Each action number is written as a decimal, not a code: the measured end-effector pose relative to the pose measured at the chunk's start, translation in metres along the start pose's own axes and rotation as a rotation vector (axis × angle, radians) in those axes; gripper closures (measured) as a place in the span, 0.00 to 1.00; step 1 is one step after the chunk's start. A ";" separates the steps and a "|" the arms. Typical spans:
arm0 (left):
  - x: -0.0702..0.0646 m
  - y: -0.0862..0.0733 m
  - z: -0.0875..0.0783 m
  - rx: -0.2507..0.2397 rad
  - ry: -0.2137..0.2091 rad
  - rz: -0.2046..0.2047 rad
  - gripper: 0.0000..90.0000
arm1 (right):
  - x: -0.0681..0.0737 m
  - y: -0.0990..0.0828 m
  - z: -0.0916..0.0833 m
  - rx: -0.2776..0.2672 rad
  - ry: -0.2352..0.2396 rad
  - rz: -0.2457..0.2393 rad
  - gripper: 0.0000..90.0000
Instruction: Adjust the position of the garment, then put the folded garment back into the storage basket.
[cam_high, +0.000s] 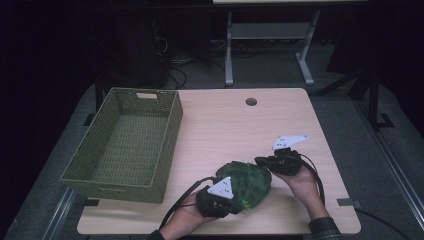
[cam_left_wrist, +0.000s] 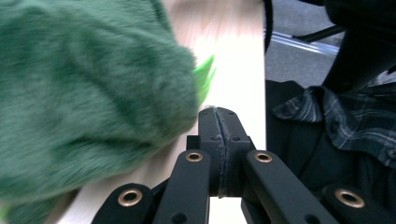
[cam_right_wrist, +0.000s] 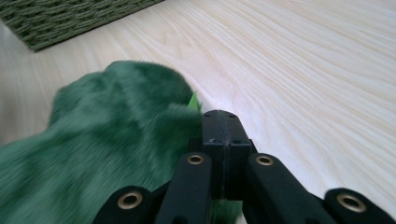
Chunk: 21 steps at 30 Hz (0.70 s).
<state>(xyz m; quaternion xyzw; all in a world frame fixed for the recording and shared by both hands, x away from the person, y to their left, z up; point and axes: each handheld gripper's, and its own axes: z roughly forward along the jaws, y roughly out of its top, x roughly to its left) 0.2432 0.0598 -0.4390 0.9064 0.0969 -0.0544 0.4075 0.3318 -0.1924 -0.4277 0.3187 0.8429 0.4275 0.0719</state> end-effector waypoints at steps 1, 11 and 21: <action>-0.001 0.001 0.003 -0.003 -0.002 -0.003 0.99 | -0.002 0.002 0.005 0.003 0.000 -0.004 1.00; 0.011 0.002 0.018 0.010 0.025 -0.022 0.99 | -0.010 -0.002 0.034 0.076 0.015 0.030 1.00; 0.022 -0.004 0.010 0.019 0.081 -0.044 0.99 | -0.009 -0.006 0.032 0.093 0.033 0.027 1.00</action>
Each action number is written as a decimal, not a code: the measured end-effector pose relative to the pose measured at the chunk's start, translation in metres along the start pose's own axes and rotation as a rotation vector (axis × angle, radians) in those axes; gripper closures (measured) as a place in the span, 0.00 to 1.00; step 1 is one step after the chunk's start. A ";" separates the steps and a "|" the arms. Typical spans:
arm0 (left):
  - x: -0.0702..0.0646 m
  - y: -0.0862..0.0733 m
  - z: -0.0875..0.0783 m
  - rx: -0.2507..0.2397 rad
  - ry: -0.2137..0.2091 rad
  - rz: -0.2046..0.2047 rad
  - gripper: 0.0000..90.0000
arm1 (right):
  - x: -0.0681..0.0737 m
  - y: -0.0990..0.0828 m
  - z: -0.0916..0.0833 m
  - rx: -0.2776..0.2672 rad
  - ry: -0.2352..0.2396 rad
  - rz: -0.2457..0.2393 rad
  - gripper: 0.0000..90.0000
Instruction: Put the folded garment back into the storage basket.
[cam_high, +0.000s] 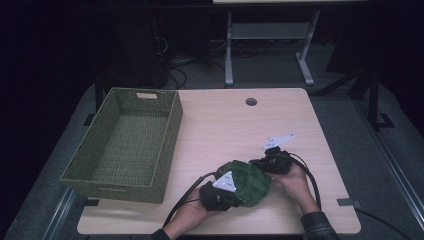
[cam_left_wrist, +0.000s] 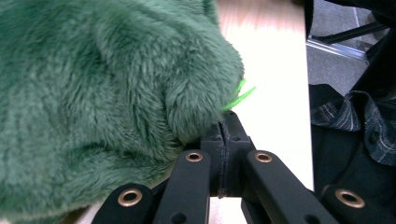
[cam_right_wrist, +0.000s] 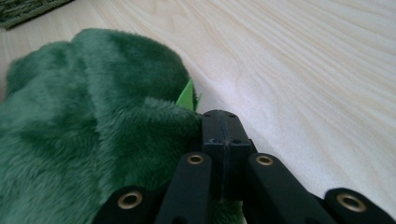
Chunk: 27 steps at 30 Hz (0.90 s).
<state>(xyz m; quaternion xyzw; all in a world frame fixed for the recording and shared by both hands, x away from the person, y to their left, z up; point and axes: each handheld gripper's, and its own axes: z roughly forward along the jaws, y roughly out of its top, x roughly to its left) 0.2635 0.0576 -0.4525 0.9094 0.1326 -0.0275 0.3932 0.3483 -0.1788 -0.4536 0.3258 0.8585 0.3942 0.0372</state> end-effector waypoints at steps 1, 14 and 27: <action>0.002 -0.001 0.000 0.003 0.004 0.001 0.99 | 0.000 -0.001 -0.001 -0.005 -0.002 -0.002 1.00; 0.019 -0.009 -0.015 0.002 0.073 -0.029 1.00 | 0.013 -0.021 -0.015 0.019 -0.001 -0.006 1.00; 0.041 -0.019 -0.030 0.013 0.145 -0.056 0.99 | 0.033 -0.037 -0.024 0.064 0.006 -0.035 1.00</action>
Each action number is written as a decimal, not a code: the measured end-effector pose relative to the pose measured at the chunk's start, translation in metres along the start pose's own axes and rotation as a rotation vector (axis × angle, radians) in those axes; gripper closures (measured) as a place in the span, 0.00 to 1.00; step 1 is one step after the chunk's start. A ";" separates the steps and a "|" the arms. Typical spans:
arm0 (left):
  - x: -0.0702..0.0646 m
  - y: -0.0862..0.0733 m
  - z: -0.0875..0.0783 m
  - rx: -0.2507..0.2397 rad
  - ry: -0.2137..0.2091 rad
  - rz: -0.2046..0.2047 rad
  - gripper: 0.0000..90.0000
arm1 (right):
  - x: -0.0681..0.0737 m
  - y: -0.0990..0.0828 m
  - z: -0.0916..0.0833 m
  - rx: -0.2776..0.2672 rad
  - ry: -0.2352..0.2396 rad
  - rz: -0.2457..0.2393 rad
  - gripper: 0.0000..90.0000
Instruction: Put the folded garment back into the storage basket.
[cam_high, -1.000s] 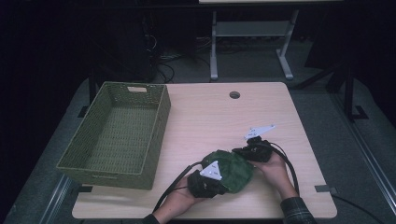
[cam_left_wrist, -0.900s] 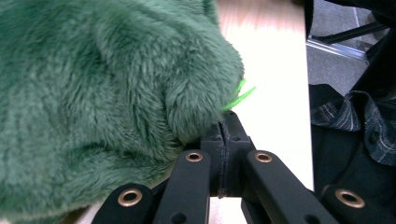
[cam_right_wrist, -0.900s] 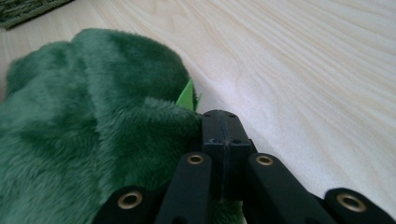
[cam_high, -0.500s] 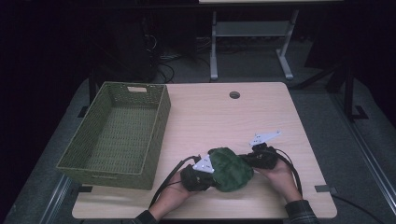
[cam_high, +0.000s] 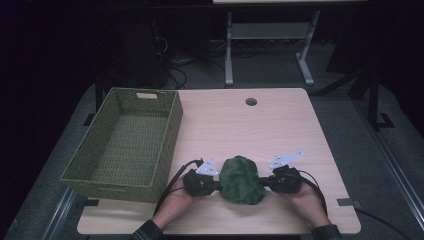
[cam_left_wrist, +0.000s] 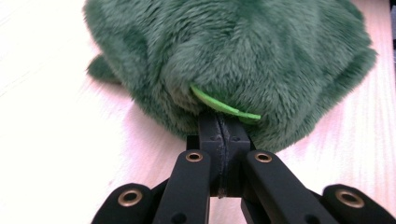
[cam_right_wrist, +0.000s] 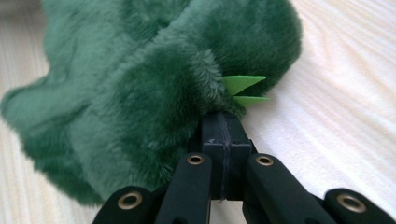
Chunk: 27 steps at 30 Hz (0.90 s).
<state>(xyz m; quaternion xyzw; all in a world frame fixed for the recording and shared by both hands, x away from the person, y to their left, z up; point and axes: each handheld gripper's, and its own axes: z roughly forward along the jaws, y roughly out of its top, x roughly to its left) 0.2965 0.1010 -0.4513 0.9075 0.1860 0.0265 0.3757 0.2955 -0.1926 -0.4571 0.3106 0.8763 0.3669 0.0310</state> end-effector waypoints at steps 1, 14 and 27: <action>0.001 0.000 0.001 0.000 0.006 0.001 0.99 | 0.002 -0.001 0.000 0.003 0.004 0.000 1.00; 0.006 -0.003 -0.005 0.015 0.026 0.014 0.94 | 0.002 -0.018 -0.013 -0.038 -0.052 0.014 0.84; 0.000 -0.002 -0.019 0.033 0.062 0.068 0.36 | -0.027 -0.058 -0.036 -0.059 -0.260 0.137 0.13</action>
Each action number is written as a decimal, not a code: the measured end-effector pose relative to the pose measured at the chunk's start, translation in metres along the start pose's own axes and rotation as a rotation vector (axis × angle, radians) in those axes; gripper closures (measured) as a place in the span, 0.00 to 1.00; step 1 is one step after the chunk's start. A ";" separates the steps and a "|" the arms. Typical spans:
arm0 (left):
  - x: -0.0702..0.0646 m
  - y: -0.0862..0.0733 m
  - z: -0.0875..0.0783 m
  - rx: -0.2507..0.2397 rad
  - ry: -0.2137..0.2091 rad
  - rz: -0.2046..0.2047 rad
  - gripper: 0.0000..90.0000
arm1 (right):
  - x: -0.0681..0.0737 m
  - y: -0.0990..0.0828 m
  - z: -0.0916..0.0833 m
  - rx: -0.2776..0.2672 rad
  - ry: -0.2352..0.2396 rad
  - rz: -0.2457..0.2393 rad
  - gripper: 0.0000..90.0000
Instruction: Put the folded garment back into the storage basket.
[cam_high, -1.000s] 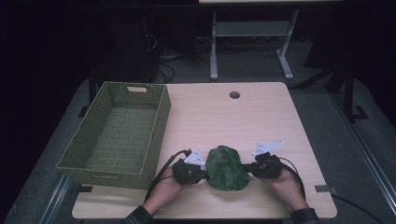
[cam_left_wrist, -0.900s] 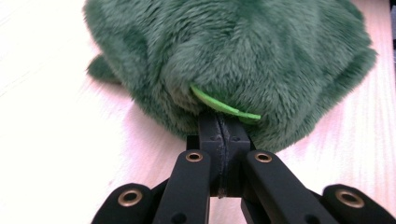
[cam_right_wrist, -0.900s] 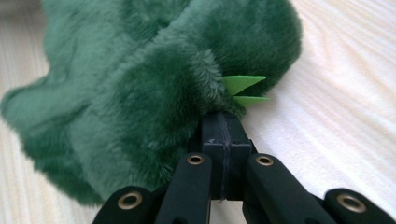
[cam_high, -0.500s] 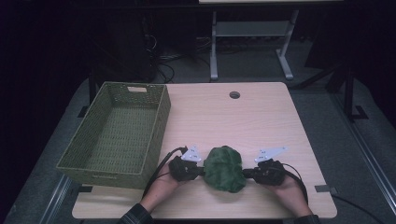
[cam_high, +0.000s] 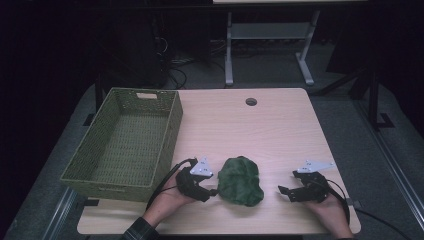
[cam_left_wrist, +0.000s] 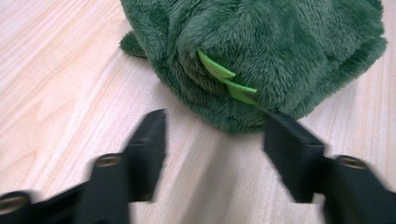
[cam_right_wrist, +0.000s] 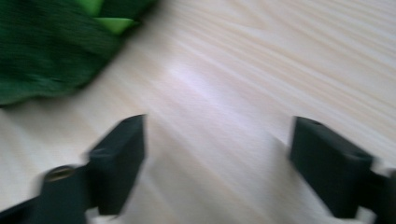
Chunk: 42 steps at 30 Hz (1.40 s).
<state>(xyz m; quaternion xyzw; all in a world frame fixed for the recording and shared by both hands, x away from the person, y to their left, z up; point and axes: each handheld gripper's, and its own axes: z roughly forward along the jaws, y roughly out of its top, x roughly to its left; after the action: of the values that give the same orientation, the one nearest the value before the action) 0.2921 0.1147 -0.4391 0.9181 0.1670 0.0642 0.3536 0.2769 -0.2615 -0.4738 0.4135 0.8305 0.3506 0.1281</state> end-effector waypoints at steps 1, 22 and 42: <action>-0.001 0.000 0.000 -0.005 -0.005 -0.002 0.31 | -0.002 -0.001 0.001 0.008 -0.018 0.007 0.09; 0.004 0.029 0.013 -0.083 -0.110 0.092 0.14 | -0.012 -0.005 0.008 -0.018 -0.089 0.024 0.00; 0.006 0.033 0.054 -0.020 -0.148 0.141 0.14 | -0.012 -0.005 0.008 -0.018 -0.086 0.023 0.00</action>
<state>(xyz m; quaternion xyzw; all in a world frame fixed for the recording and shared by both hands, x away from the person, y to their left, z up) 0.3187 0.0599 -0.4571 0.9263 0.0750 0.0227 0.3686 0.2856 -0.2690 -0.4837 0.4364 0.8163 0.3414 0.1633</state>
